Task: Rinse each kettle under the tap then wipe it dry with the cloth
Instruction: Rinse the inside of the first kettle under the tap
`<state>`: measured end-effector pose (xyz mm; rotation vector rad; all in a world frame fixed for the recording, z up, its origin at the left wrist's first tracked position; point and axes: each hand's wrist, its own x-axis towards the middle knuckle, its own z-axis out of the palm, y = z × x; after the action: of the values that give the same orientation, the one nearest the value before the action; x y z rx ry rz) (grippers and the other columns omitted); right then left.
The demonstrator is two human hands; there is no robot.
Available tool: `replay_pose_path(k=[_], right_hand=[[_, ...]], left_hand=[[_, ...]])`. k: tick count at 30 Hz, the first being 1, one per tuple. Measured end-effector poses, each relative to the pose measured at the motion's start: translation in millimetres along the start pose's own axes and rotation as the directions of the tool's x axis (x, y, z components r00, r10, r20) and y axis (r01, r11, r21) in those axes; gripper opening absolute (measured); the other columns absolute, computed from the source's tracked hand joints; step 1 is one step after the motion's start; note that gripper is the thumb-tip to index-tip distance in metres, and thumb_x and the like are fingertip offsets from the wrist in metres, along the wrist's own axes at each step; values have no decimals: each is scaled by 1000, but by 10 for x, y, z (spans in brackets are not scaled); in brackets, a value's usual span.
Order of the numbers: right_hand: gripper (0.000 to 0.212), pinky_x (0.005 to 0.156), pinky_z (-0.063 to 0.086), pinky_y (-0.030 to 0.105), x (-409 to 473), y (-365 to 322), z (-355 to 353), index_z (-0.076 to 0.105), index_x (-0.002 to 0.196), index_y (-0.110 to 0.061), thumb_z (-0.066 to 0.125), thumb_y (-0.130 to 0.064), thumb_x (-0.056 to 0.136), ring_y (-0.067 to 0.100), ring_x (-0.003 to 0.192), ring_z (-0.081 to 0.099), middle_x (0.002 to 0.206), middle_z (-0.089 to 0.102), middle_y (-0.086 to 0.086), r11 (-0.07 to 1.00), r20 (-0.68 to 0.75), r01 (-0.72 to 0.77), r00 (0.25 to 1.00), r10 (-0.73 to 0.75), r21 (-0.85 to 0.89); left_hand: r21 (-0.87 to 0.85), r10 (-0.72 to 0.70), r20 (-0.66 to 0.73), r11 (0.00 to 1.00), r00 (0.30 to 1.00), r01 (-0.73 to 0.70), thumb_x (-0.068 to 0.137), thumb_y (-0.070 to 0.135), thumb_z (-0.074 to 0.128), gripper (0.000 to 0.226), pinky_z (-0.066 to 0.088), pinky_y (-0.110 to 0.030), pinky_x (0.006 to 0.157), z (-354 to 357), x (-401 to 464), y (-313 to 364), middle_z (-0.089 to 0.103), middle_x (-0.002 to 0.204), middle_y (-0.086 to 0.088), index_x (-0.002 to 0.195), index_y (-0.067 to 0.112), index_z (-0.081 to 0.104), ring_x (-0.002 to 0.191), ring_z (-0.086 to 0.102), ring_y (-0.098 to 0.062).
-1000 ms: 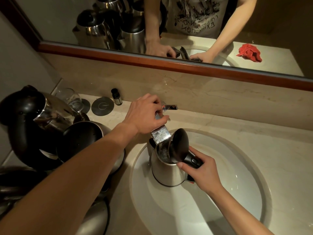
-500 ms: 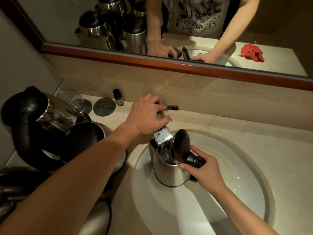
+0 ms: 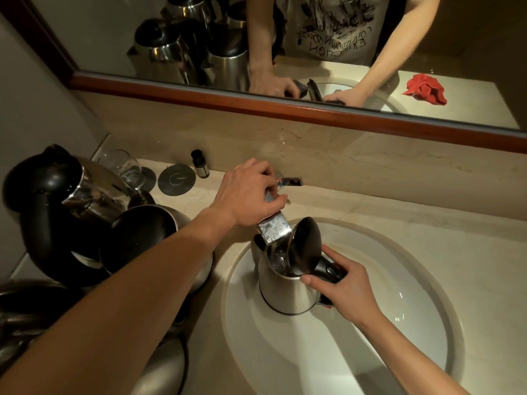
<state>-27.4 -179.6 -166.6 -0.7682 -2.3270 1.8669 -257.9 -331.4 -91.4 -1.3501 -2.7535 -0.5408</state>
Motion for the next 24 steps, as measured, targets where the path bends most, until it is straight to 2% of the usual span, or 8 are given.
replay_pose_path(k=[4, 7, 12, 21, 24], right_hand=[[73, 66, 48, 22, 17, 1, -8, 66, 123, -54, 99, -19, 68, -4, 61, 62, 101, 81, -10, 1000, 16, -6, 1000, 6, -7], [72, 58, 49, 20, 10, -10, -7, 67, 125, -49, 97, -14, 70, -1, 54, 61, 93, 81, -10, 1000, 17, -4, 1000, 4, -1], [72, 70, 46, 23, 12, 47, -2, 67, 122, -53, 98, -16, 69, -2, 60, 63, 96, 80, -11, 1000, 12, 3, 1000, -3, 9], [73, 72, 46, 24, 17, 47, -11, 67, 125, -52, 98, -19, 69, -3, 62, 63, 100, 81, -10, 1000, 25, 13, 1000, -13, 2], [72, 73, 46, 25, 22, 53, -11, 67, 122, -58, 99, -24, 67, -3, 62, 63, 99, 80, -10, 1000, 28, 13, 1000, -13, 12]], left_hand=[[1, -4, 7, 1000, 1000, 4, 82, 59, 48, 37, 26, -28, 72, 1, 7, 2, 49, 96, 14, 76, 28, 66, 96, 44, -9], [5, -3, 7, 1000, 1000, 3, 82, 59, 47, 37, 27, -28, 72, 10, 7, -1, 52, 97, 12, 75, 28, 66, 96, 45, -10], [-20, -7, 10, 1000, 1000, 7, 81, 59, 47, 29, 27, -28, 72, 2, 2, 4, 55, 98, 10, 71, 34, 56, 96, 47, -11], [-25, 8, 2, 1000, 1000, -8, 81, 60, 46, 28, 29, -29, 71, 20, 5, -11, 55, 98, 11, 71, 35, 54, 96, 46, -10], [-16, 13, 0, 1000, 1000, -13, 83, 59, 47, 27, 28, -28, 71, 17, 3, -8, 54, 98, 11, 71, 35, 53, 96, 46, -10]])
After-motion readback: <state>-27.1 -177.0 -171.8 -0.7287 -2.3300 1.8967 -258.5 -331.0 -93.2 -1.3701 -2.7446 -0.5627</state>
